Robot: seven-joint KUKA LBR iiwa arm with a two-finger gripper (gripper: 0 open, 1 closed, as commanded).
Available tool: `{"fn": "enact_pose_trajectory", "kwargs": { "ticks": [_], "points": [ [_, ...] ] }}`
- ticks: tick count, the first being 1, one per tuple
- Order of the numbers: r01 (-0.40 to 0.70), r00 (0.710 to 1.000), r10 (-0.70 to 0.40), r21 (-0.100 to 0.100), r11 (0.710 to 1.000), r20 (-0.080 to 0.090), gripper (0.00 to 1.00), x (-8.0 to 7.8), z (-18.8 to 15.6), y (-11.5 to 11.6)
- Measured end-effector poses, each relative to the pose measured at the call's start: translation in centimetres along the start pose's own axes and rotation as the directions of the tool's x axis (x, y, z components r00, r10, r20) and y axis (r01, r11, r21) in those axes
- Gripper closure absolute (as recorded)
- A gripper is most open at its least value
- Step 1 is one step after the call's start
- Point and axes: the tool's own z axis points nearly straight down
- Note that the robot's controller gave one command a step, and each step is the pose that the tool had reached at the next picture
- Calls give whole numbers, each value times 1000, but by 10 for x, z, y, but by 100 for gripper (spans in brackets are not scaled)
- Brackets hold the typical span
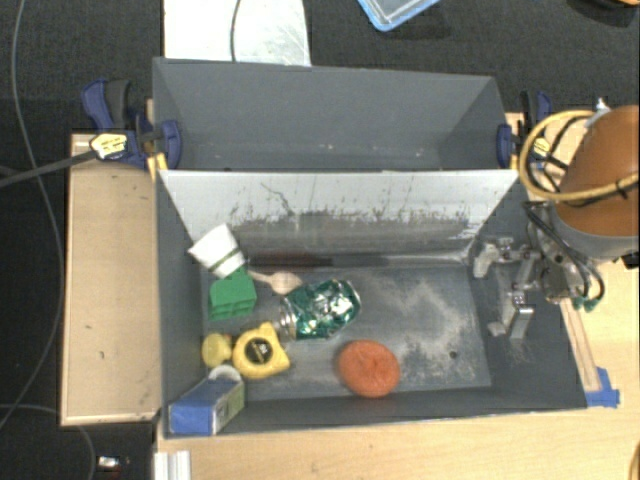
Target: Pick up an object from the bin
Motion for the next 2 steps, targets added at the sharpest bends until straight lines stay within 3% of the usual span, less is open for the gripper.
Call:
{"fn": "enact_pose_trajectory", "kwargs": {
  "ticks": [1, 2],
  "points": [
    [4, 1000, -4, 2, 1000, 8, 0, -2, -4, 0],
    [53, 999, -53, 2, 999, 10, 0, -2, 26, 45]
  ]
}}
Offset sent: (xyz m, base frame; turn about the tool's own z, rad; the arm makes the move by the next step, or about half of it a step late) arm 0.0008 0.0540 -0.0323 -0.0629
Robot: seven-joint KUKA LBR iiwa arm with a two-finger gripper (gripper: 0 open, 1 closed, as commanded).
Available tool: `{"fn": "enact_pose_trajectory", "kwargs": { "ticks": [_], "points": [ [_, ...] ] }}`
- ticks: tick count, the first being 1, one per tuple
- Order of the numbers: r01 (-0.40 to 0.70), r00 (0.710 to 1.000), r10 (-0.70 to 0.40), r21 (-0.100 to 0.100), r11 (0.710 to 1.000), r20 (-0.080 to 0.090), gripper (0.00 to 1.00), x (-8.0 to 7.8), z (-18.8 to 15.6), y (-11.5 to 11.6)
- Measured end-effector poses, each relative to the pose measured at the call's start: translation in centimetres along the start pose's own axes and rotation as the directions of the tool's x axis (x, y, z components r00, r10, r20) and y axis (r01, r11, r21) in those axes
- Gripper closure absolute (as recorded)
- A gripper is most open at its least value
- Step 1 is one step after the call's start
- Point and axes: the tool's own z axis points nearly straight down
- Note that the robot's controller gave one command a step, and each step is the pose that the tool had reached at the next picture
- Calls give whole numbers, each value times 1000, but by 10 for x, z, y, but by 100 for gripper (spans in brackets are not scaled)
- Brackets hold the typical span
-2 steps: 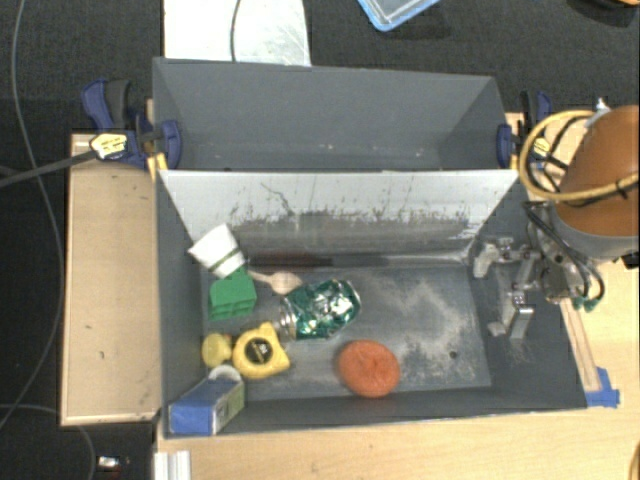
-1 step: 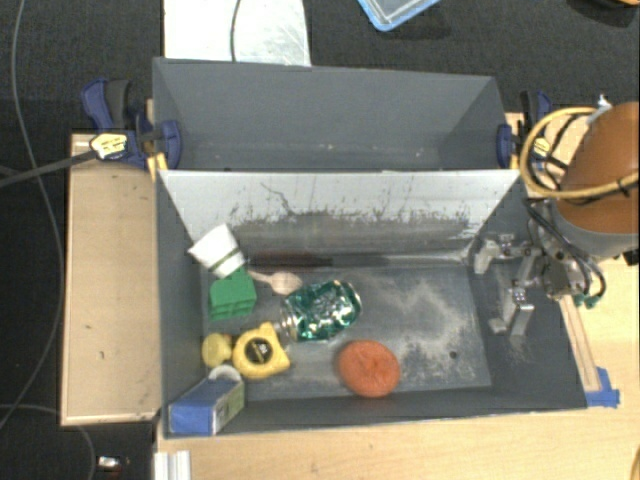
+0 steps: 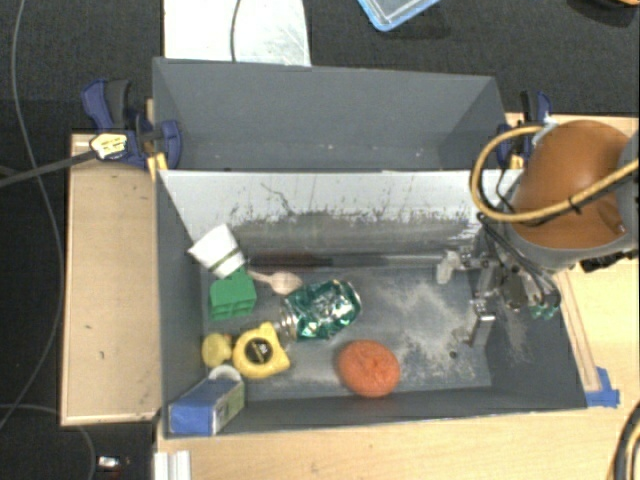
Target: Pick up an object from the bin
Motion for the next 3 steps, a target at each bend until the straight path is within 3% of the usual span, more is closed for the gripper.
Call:
{"fn": "enact_pose_trajectory", "kwargs": {
  "ticks": [1, 2, 3],
  "points": [
    [-27, 1000, 27, 1, 1000, 8, 0, -40, 29, -1],
    [116, 993, -116, 1, 993, 5, 0, -1, 54, 20],
    [110, 994, -110, 3, 994, 9, 0, 22, 86, 39]
  ]
}}
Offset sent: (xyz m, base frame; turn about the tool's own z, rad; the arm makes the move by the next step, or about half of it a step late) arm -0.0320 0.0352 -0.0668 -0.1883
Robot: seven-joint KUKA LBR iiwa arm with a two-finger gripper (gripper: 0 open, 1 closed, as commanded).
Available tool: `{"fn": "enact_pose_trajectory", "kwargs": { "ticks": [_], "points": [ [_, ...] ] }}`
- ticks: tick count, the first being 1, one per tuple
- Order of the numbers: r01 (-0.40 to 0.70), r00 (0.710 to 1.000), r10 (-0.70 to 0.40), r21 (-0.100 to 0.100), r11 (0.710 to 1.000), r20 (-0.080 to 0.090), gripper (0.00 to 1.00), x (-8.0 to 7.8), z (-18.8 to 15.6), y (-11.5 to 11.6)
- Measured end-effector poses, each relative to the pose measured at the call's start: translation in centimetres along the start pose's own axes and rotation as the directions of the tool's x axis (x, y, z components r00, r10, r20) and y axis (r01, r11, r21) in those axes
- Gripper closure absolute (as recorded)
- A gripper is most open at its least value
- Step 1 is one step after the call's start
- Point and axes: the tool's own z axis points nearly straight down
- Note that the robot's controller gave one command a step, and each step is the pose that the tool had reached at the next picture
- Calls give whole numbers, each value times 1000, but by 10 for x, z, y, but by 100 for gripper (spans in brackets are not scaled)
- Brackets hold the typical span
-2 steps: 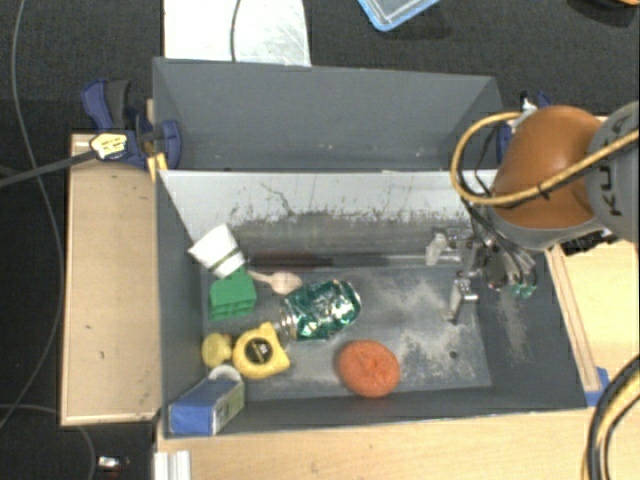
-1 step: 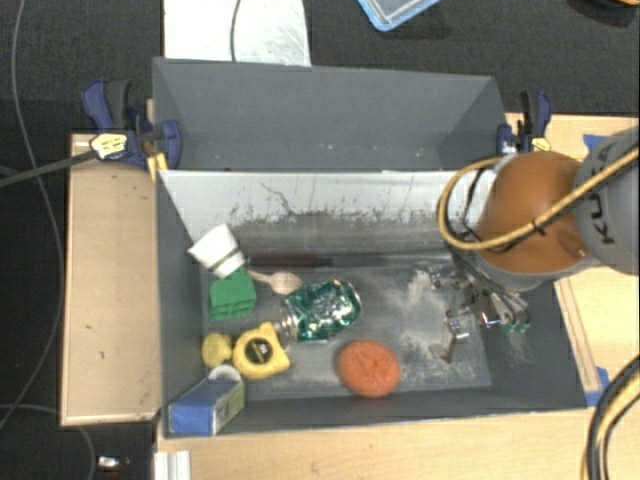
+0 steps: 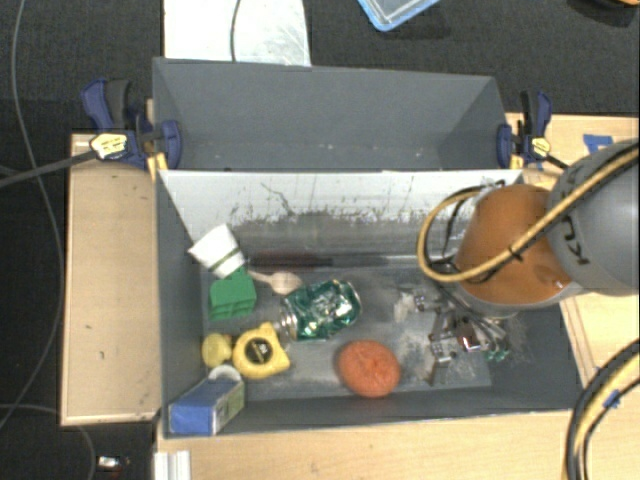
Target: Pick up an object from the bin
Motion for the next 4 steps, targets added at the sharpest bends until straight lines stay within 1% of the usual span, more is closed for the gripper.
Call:
{"fn": "enact_pose_trajectory", "kwargs": {
  "ticks": [1, 2, 3, 4],
  "points": [
    [-85, 996, 85, -2, 996, -4, 0, 3, 12, 5],
    [-62, 998, 62, -1, 998, -2, 0, -11, -20, -23],
    [-124, 992, 124, -2, 992, -4, 0, -8, -12, -10],
    [-291, 957, 291, 0, 957, 2, 0, -10, 3, 23]
  ]
}}
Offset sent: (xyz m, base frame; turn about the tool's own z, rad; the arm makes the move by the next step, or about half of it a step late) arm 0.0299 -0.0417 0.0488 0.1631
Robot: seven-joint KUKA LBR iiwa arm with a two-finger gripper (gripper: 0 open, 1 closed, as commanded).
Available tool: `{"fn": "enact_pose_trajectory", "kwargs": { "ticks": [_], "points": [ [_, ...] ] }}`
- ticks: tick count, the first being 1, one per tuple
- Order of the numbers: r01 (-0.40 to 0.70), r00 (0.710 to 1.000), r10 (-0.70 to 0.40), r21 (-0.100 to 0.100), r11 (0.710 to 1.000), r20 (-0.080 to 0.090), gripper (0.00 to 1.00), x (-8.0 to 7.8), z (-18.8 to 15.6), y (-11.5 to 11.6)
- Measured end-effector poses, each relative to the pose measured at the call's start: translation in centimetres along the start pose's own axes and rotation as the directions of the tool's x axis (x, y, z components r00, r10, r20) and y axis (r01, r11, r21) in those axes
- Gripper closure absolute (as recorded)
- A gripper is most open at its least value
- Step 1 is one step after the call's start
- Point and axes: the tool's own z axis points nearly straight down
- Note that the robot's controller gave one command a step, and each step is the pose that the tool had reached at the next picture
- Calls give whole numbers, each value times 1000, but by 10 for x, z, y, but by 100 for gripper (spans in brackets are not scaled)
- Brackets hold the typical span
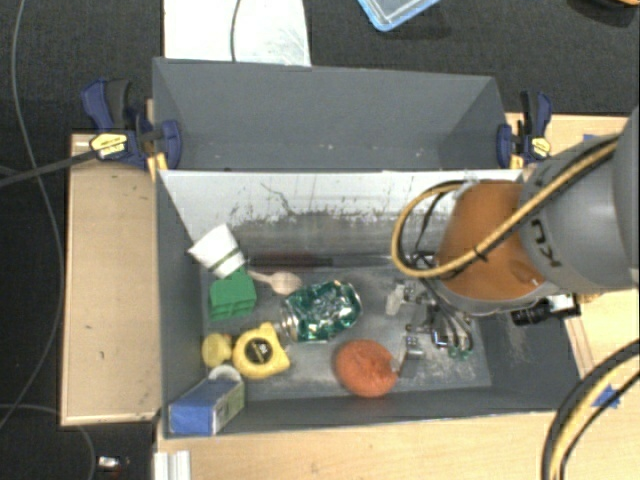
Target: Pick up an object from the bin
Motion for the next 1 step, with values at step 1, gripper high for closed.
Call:
{"fn": "enact_pose_trajectory", "kwargs": {
  "ticks": [1],
  "points": [
    [103, 995, -103, -1, 995, 0, 0, -22, 4, -15]
  ]
}}
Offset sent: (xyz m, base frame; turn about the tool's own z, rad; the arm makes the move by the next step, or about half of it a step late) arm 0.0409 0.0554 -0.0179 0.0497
